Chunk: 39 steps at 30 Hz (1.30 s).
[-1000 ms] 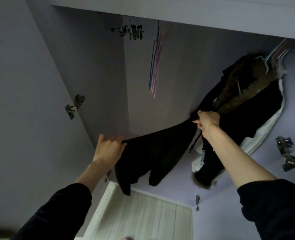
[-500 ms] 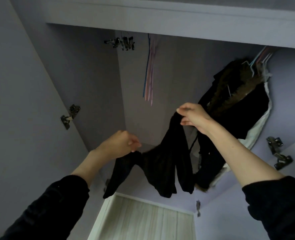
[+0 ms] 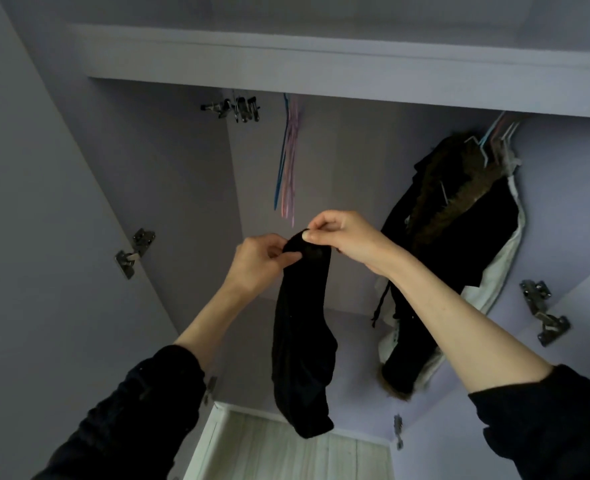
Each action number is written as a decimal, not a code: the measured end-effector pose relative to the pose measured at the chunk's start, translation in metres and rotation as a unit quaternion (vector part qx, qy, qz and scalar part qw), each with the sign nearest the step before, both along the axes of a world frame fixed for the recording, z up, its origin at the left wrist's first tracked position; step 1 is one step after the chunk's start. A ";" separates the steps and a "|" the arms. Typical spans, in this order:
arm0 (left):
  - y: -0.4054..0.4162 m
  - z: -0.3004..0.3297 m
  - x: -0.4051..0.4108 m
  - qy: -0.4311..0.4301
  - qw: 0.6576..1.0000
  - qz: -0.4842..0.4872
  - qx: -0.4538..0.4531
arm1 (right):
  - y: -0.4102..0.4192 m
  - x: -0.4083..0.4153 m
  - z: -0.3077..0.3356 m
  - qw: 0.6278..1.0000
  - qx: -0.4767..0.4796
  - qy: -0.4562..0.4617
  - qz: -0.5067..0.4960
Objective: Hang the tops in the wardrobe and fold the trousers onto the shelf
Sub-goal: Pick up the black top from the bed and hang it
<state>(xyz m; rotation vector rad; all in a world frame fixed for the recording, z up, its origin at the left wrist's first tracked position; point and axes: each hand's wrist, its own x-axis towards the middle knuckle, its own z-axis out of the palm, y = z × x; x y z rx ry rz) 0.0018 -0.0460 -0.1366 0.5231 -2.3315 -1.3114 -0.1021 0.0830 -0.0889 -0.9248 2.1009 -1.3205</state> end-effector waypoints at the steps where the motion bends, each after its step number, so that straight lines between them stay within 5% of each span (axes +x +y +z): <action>1: -0.004 0.004 0.001 0.008 1.000 0.004 0.004 | 0.003 0.000 -0.002 1.000 0.009 -0.014 0.016; 5: -0.010 0.021 0.006 0.025 1.000 -0.010 0.005 | 0.002 0.002 -0.017 0.997 0.062 0.004 0.044; 10: -0.014 0.022 0.019 0.015 1.000 -0.004 0.000 | -0.005 -0.003 -0.034 0.984 0.055 0.133 -0.104; 16: -0.008 0.031 0.024 -0.031 0.976 -0.004 -0.216 | -0.022 0.014 -0.012 0.974 0.000 0.226 -0.019; 21: -0.023 0.047 0.032 -0.004 0.962 0.070 -0.263 | -0.017 0.006 -0.023 0.938 0.073 0.337 -0.039; 27: -0.047 0.055 0.046 0.041 0.946 0.204 -0.247 | 0.007 -0.012 -0.058 0.917 0.211 0.321 -0.105; 30: -0.071 0.045 0.053 -0.004 0.964 0.208 -0.163 | 0.018 -0.023 -0.060 0.918 0.236 0.291 -0.131; 34: -0.086 0.035 0.065 -0.060 0.991 0.035 -0.110 | 0.021 -0.035 -0.057 0.912 0.268 0.275 -0.142; 39: -0.089 0.028 0.067 -0.268 0.918 -0.003 -0.292 | 0.018 -0.044 -0.056 0.914 0.274 0.260 -0.144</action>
